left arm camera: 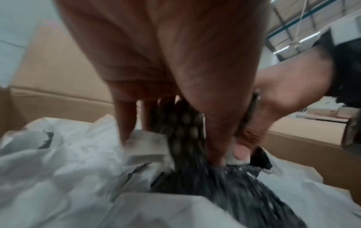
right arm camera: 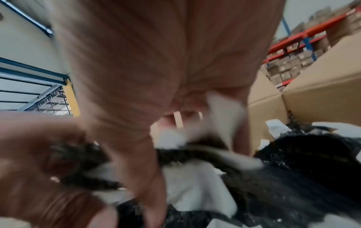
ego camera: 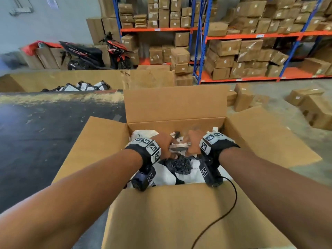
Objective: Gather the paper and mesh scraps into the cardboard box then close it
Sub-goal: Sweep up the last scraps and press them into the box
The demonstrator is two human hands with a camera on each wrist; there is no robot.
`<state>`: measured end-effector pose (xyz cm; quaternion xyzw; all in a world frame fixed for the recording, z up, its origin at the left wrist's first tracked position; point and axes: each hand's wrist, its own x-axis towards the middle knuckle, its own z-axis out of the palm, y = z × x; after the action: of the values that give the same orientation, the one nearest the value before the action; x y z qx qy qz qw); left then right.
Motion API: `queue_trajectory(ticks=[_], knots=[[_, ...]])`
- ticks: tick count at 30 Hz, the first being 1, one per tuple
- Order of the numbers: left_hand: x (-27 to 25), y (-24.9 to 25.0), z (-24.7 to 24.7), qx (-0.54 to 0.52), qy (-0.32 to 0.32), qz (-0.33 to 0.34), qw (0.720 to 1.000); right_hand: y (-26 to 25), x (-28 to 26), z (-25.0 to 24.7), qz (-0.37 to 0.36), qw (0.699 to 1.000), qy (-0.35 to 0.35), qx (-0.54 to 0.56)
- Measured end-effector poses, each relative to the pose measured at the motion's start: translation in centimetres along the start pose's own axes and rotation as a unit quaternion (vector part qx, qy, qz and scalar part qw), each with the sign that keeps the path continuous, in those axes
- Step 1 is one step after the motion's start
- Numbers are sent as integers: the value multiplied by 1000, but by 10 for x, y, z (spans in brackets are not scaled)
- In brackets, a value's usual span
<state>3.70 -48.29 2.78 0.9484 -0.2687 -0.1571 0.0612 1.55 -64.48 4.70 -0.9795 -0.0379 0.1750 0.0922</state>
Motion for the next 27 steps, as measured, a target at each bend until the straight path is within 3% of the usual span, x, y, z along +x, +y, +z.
queue_trajectory(ticks=[3, 6, 13, 22, 25, 27], knots=[[5, -5, 10, 18, -74, -57, 995, 4, 3, 10, -6, 998, -67, -1], [5, -9, 3, 14, -93, -83, 992, 4, 4, 4, -16, 996, -85, -2], [-11, -4, -10, 22, -48, -73, 996, 2, -15, -15, -67, 997, -34, -24], [-30, -9, -46, 11, -17, -89, 996, 32, -26, -46, -46, 990, -43, -123], [-26, -5, -60, -14, -36, -107, 994, 30, -10, -60, -32, 989, -18, -143], [-16, 0, -57, -13, -65, -101, 993, 22, 8, -52, -29, 990, -39, -129]])
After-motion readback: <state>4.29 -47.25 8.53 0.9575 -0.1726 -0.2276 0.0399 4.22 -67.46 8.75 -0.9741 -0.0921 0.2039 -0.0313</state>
